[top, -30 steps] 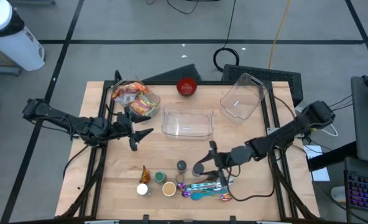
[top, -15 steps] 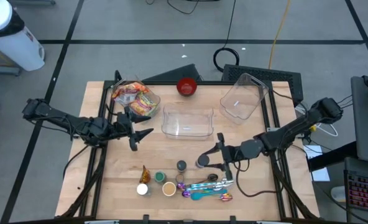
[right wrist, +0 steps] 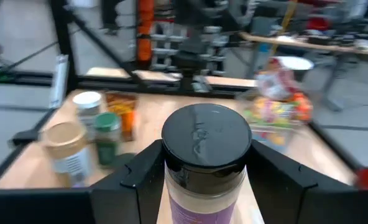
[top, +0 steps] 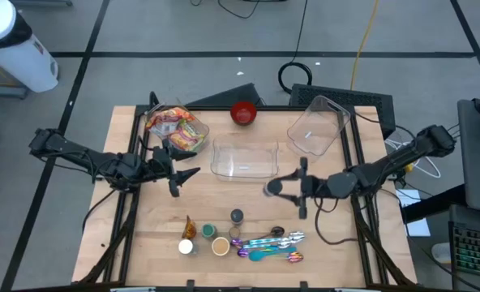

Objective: Pick & Place Food Item
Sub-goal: Put the violet seasoning bottle into the center transparent bin

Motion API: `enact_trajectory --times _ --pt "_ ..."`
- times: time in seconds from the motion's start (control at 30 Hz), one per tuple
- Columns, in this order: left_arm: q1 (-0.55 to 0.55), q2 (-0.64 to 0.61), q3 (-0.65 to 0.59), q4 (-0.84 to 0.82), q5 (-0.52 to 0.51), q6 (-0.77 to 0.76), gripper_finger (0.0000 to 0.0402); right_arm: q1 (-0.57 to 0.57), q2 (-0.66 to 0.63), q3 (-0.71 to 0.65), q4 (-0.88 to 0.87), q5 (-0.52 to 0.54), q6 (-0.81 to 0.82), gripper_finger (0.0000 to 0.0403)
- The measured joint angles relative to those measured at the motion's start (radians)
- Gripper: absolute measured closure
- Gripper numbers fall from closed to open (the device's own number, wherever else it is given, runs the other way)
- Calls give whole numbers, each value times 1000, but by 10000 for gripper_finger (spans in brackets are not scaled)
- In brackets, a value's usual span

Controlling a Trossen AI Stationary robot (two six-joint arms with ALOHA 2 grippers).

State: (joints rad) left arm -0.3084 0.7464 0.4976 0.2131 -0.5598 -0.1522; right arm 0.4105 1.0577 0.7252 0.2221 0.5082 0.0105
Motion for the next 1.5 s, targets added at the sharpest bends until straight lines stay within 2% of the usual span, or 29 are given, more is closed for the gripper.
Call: enact_trajectory --times 0.3,0.47,0.7,0.8,0.97,1.5 --pt "0 0 0 0 0 -1 135 -149 -171 -115 -10 15 25 217" --pt "0 0 0 1 -1 -1 135 -259 -178 -167 36 5 31 217" --pt "0 0 0 1 -49 -1 135 -453 -80 -170 153 -238 65 217" --pt "0 0 0 1 -54 -1 135 -505 -40 -170 179 -296 75 217" --pt "0 0 0 0 -54 -1 135 -549 39 -170 185 -301 75 217" --pt "0 0 0 -2 -53 -6 135 -662 311 -170 397 -297 86 217"
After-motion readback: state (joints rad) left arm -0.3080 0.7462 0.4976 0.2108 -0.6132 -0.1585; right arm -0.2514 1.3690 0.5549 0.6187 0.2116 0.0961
